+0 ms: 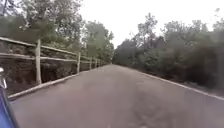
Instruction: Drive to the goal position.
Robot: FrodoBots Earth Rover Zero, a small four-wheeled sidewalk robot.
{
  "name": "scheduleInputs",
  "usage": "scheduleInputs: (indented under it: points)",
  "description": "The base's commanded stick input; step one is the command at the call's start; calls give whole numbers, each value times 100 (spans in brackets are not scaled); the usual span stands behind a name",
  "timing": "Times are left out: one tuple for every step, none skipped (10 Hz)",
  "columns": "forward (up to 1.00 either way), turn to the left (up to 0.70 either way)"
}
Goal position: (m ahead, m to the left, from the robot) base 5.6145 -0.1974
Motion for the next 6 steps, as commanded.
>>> scheduleInputs:
  points:
    - [70, 0]
    - [70, 0]
    - [70, 0]
    - [70, 0]
    - [70, 0]
    - [70, 0]
